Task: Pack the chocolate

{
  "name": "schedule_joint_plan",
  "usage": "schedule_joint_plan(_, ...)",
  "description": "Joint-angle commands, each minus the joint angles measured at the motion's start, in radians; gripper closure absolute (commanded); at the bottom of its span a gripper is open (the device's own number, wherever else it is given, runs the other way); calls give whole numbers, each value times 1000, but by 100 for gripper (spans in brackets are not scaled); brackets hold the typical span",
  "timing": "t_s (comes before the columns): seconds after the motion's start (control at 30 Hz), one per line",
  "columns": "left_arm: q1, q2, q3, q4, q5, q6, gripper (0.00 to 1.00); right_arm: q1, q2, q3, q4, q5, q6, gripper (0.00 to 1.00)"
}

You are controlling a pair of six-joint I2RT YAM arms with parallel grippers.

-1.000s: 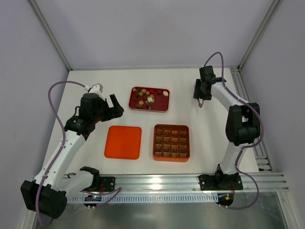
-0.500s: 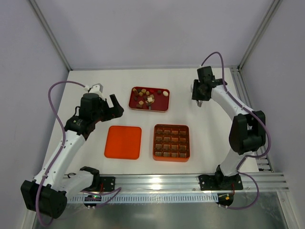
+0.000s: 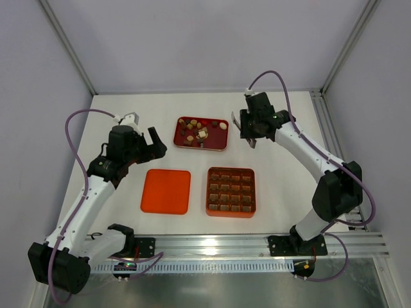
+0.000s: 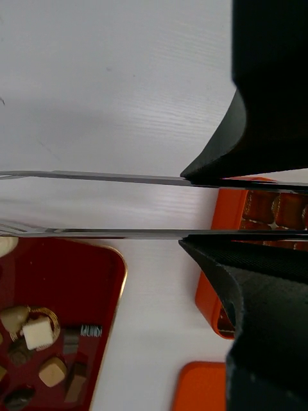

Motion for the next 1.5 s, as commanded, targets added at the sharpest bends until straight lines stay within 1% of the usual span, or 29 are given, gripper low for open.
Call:
schedule_joint_plan(0.0,3,-9,-2,23,2,14,0,84,-28,46,2,-16,30,58)
schedule_joint_plan(0.27,3,-11,-5,22,-1,15,0,231,37,112,2,-14,58,61)
schedule_joint_plan(0.47,3,-14,-7,19,-4,17,0,302,90,146,-8,-19,65,61)
schedule_joint_plan(0.8,3,-17,-8,17,-7,17,0,354,152,178,-17,-4,68,60)
schedule_joint_plan(1.1,3,-17,-7,17,-7,17,0,357,195,189,-27,44,64,59)
schedule_joint_plan(1.47,3,-12,-7,17,-10,18,0,357,237,197,-31,47,59,59)
